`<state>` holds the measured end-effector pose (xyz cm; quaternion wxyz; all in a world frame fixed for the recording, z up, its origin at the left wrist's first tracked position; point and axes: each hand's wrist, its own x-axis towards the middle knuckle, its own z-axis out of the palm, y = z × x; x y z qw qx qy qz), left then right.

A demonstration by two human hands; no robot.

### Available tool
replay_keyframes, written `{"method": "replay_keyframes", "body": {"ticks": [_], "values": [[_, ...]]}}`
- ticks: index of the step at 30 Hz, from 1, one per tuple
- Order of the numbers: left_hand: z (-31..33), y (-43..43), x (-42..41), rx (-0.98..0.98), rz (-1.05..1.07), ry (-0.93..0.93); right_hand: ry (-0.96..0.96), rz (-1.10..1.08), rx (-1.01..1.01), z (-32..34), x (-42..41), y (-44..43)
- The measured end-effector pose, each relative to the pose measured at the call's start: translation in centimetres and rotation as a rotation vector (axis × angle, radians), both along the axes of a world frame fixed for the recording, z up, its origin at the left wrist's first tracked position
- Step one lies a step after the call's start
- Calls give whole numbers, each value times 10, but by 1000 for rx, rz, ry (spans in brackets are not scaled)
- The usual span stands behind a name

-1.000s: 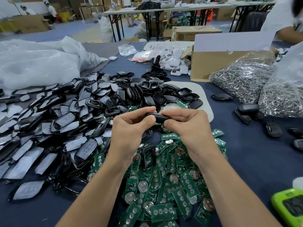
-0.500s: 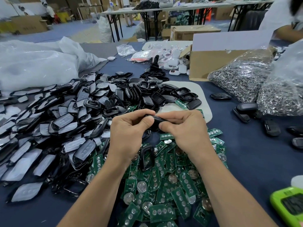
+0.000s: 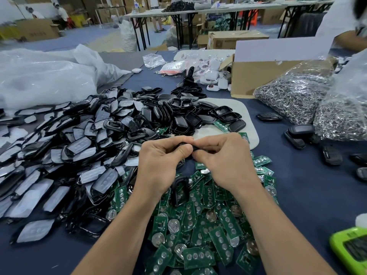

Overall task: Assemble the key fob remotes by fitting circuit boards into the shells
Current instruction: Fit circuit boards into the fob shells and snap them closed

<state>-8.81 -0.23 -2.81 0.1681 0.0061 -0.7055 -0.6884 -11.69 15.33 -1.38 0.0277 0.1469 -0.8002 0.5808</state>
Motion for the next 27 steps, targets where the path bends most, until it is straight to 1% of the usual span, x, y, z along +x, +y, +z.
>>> {"method": "replay_keyframes", "body": {"ticks": [2, 6, 8, 11, 13, 17, 19, 22, 25, 27], "values": [[2, 0, 0, 55, -9, -11, -9, -20, -39, 1, 1, -1], [8, -1, 0, 145, -6, -45, -58, -17, -52, 3, 2, -2], [9, -1, 1, 155, 5, -58, -85, 39, -16, 3, 1, -1], [9, 2, 3, 132, -2, -84, -77, 140, 77, 1, 0, -1], [9, 2, 3, 143, -8, -104, -102, 140, 16, 0, 0, -2], [9, 0, 2, 203, -32, -123, -159, 33, -136, -1, 0, -3], [10, 0, 2, 221, -56, -116, -147, 13, -142, -1, 0, -2], [10, -1, 1, 186, -75, -107, -103, 10, -100, 0, 2, -3], [10, -1, 1, 142, -79, -67, -4, -7, -23, 1, 5, -5], [10, -1, 1, 174, -87, -48, 53, -24, -3, 1, 6, -5]]}}
